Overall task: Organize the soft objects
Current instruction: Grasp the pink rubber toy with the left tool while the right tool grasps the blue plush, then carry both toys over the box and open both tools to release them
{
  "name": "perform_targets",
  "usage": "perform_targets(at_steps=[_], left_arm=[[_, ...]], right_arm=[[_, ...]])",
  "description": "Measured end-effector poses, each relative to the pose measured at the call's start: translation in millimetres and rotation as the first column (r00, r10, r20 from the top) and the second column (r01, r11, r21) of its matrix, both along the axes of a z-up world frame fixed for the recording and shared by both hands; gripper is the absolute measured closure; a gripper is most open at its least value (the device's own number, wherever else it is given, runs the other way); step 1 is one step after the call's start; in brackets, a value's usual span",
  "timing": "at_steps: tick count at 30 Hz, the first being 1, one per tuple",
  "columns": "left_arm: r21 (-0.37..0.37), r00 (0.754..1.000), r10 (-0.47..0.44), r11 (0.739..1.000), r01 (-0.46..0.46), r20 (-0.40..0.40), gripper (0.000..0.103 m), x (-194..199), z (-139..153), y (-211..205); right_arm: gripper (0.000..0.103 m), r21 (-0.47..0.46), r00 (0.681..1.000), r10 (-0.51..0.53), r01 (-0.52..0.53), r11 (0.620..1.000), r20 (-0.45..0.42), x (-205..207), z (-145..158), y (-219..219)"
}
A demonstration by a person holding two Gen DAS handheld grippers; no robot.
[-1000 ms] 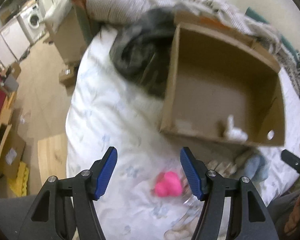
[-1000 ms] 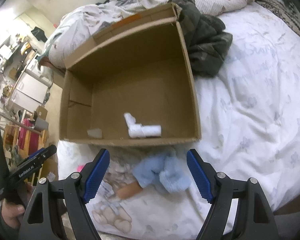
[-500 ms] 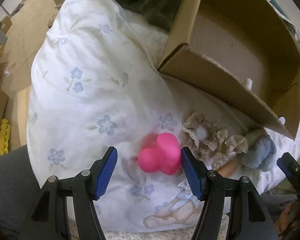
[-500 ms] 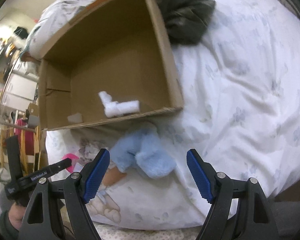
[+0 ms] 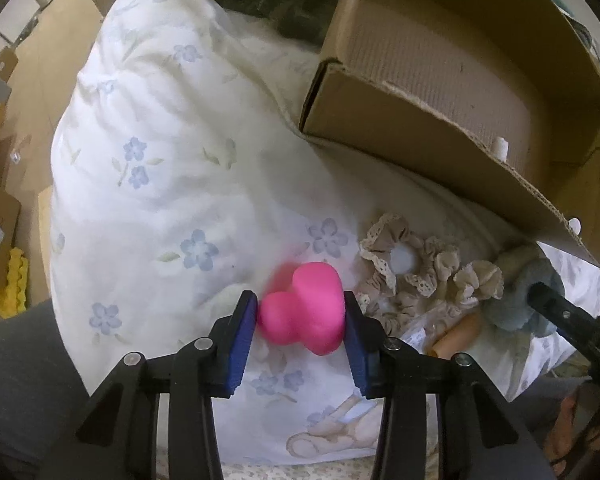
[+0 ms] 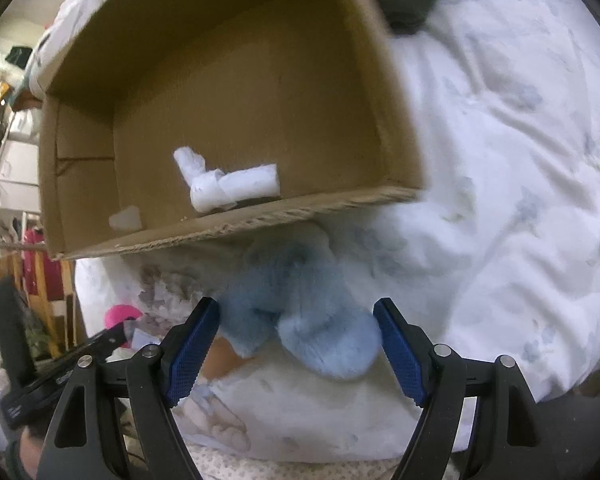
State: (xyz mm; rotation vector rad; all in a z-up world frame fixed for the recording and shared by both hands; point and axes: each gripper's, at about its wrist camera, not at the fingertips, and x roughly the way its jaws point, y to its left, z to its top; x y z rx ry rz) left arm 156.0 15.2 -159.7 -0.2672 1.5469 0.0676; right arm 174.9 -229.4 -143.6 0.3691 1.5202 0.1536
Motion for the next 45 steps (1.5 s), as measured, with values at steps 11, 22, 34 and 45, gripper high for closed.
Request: perform_targets(at_steps=[11,22,34,45], left_arm=[[0.128,0.993,-0.080,0.989,0.068,0.087,0.065,18,28,-31],[0.113,0.990,-0.079,0.991,0.065,0.121,0.065,-8,44,-7],[0.123,0.989,-0.059,0.991,0.042,0.137,0.065,-18,54,-1],[0.139,0.945,-0.088,0.989,0.045,0.315,0.065,-24,96,-17]], right_arm=[[0.048,0.011,0.998,0.062,-0.061,0.998,-0.034,10,-19,15],[0.082,0.108,0.994,0.089,-0.095,0.990,0.064,-11,24,6],[0.082,0.138,0.985,0.080,-0.101,0.985,0.150,-31,47,-5],[0.082,0.193,0.951,0.102,-0.163,0.968,0.292,-32,72,15]])
